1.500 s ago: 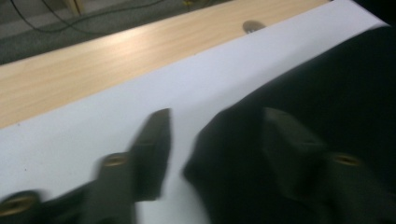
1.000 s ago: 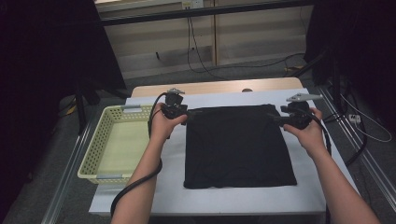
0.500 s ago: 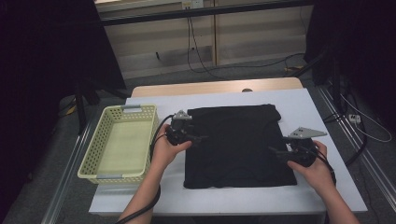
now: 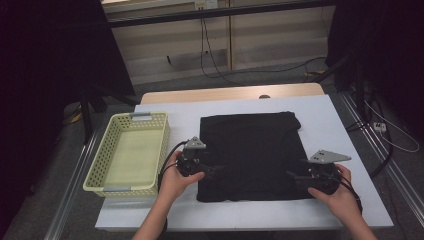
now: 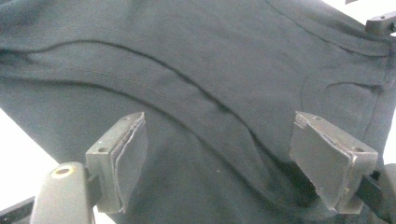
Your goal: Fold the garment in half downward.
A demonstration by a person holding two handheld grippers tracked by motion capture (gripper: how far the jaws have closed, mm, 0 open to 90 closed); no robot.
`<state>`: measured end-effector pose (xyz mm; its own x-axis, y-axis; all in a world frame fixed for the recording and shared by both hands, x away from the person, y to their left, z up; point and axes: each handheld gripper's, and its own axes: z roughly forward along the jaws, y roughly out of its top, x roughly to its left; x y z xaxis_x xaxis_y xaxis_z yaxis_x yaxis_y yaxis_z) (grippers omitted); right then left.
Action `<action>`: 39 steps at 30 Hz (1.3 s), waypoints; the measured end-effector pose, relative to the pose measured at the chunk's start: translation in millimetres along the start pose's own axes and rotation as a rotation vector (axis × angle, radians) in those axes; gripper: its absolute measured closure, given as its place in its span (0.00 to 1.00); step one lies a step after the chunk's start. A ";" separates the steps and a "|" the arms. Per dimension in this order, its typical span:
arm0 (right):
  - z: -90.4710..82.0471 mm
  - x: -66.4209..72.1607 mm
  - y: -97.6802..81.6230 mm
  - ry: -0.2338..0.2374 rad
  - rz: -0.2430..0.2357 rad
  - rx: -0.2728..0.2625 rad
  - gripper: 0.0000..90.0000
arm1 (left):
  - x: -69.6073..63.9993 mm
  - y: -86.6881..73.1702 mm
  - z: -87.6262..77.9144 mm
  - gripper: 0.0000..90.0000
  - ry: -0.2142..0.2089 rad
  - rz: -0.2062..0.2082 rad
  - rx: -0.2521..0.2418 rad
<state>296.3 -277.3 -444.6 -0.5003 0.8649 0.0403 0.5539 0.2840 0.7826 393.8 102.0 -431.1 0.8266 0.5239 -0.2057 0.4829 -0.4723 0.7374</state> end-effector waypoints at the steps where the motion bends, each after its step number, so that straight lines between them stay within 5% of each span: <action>1: -1.5 1.9 0.4 0.003 -0.005 0.000 0.37 | -0.4 -0.8 -0.5 0.22 -0.010 -0.001 0.004; 6: -6.9 7.8 -1.7 0.068 -0.017 -0.026 0.46 | -5.9 -2.5 -1.2 0.19 -0.006 0.003 -0.005; 15: -4.2 19.9 -1.9 0.114 -0.042 -0.014 0.59 | -17.1 -4.9 -0.8 0.14 -0.072 0.032 0.002; 26: -10.0 26.4 -1.2 0.127 -0.050 -0.030 0.63 | -36.1 -10.3 2.0 0.45 -0.121 0.044 0.030; 31: -13.1 28.9 3.5 0.136 -0.058 -0.046 0.63 | -40.1 -13.2 5.8 0.62 -0.079 0.094 0.087; 33: -10.9 30.0 1.9 0.145 -0.063 -0.032 0.67 | -37.8 -17.6 8.3 0.79 -0.095 0.082 0.144; 39: 0.3 32.8 -5.5 0.174 -0.065 0.020 0.71 | -41.5 -22.1 7.4 0.93 -0.109 0.080 0.169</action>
<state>277.1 -250.4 -447.8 -0.6421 0.7602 0.0987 0.5289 0.3461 0.7749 350.9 85.5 -443.6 0.8862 0.4046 -0.2258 0.4484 -0.6262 0.6378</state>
